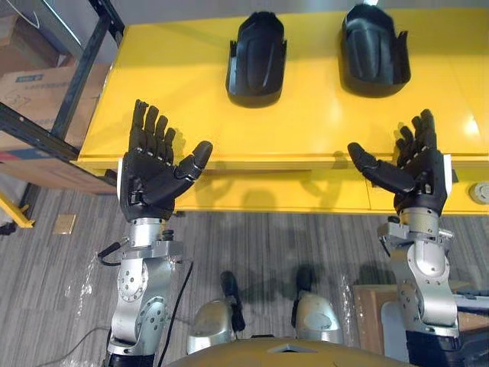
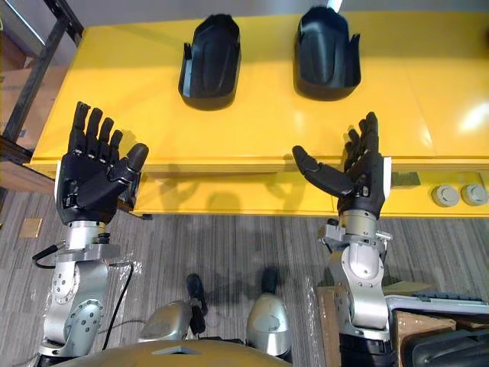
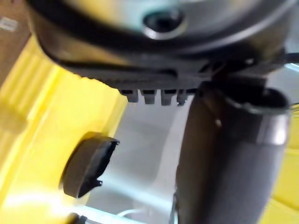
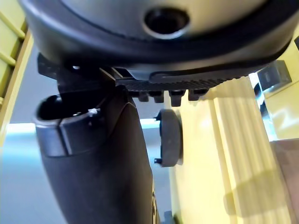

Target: Walk over and take three plastic housings, then place them on the shelf

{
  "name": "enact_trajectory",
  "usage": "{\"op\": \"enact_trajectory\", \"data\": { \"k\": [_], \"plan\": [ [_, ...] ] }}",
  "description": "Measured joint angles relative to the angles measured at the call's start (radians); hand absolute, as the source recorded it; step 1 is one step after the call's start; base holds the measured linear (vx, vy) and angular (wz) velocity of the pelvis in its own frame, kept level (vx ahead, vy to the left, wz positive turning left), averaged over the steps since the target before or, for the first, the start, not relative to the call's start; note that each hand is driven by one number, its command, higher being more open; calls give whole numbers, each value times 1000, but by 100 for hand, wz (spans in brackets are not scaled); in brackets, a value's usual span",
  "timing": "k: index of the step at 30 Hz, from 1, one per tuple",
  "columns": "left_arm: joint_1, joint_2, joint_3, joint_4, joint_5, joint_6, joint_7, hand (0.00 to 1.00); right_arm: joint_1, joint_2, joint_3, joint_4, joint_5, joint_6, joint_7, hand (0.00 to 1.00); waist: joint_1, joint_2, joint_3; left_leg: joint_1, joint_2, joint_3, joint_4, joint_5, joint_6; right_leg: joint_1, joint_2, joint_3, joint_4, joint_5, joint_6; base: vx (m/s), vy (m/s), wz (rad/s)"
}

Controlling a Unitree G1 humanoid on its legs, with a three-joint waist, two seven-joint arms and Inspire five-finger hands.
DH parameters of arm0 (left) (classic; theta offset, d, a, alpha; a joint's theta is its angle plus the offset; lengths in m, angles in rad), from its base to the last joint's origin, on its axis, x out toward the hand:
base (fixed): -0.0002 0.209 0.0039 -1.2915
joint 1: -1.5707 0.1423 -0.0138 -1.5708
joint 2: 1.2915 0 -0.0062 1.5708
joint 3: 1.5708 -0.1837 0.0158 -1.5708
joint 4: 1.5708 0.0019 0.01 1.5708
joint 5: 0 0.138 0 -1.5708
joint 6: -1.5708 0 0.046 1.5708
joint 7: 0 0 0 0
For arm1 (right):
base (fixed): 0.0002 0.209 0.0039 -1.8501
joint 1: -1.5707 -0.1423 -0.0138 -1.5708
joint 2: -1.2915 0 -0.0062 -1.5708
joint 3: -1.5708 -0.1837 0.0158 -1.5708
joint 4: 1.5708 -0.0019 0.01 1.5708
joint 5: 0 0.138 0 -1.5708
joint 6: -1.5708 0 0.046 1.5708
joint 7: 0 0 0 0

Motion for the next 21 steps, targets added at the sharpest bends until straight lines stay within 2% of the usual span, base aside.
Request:
{"op": "enact_trajectory", "data": {
  "k": [2,5,6,10,14,18,21],
  "plan": [
    [0,0,-2,0,1,5,-18,100,6,10,18,-3,-60,0,9,100,0,-10,-10,14,2,4,-5,-2,-3,14,3,3,-8,0,0,43,-12,-7],
    [-4,4,-7,0,0,25,-31,100,-3,-6,27,-18,-285,-5,19,100,2,-23,-29,25,4,8,-6,-8,-6,24,5,7,-13,0,0,11,-3,-4],
    [-5,6,-8,0,0,30,-30,100,-12,-20,27,-18,-310,-5,19,100,2,-25,-32,26,4,8,-6,-9,-6,26,5,7,-13,0,0,0,0,0],
    [-13,49,-10,2,-1,56,-30,100,-139,-225,27,-17,-463,-4,50,100,3,-43,-49,37,5,8,-7,-9,-6,38,4,7,-12,2,4,-20,5,-1],
    [-11,88,-21,5,-2,72,-48,100,-311,-457,54,40,-479,6,143,100,15,-62,-73,38,5,-2,-14,-4,-9,44,7,-3,-13,2,4,-38,4,6],
    [-1,115,-29,8,-6,72,-62,100,-384,-541,103,150,-473,31,213,100,40,-87,-93,39,4,-7,-25,6,-7,44,8,-9,-13,3,4,-9,-2,6],
    [14,135,-27,27,-9,72,-75,100,-406,-576,147,223,-449,50,268,100,55,-92,-94,38,4,-8,-25,6,-6,43,3,-9,-12,5,7,0,0,0]
  ]
}}
